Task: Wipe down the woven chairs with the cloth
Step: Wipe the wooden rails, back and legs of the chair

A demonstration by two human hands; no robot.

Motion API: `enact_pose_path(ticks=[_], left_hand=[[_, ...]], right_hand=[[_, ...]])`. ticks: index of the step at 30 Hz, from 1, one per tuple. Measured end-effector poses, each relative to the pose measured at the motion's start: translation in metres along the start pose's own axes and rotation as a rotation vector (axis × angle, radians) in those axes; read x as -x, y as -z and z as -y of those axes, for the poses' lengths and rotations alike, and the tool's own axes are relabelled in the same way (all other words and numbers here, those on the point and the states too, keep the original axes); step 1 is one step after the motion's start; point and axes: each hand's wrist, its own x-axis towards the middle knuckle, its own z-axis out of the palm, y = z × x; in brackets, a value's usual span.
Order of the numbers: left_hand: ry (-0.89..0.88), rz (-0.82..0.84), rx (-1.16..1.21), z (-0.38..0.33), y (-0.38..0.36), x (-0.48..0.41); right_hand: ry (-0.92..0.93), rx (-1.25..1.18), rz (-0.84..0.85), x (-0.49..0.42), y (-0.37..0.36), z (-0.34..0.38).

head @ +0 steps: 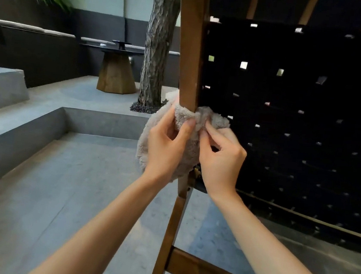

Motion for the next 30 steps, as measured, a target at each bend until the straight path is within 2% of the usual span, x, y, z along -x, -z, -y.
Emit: enact_pose_path(ticks=[8, 12, 15, 17, 20, 23, 27, 30], left_hand=[[0.229, 0.053, -0.038, 0.099, -0.001, 0.06], [0.364, 0.02, -0.106, 0.122, -0.003, 0.077], [0.378, 0.009, -0.257, 0.134, 0.001, 0.083], [0.403, 0.027, -0.343, 0.143, 0.005, 0.089], [0.442, 0.001, -0.405, 0.152, 0.006, 0.095], [0.443, -0.051, -0.397, 0.16, -0.002, 0.095], [0.422, -0.045, -0.428, 0.178, -0.005, 0.104], [0.378, -0.027, -0.446, 0.184, -0.005, 0.111]], right_hand=[[-0.373, 0.056, 0.281, 0.076, 0.001, -0.068], [-0.388, 0.107, 0.412, 0.079, 0.007, -0.078], [-0.347, 0.137, 0.496, 0.082, 0.017, -0.077], [-0.382, 0.094, 0.512, 0.096, 0.024, -0.073], [-0.59, 0.09, 0.468, 0.124, 0.02, -0.07], [-0.817, 0.067, 0.295, 0.14, 0.005, -0.074], [-0.938, 0.03, 0.146, 0.154, -0.01, -0.081], [-1.001, 0.024, 0.164, 0.165, -0.013, -0.089]])
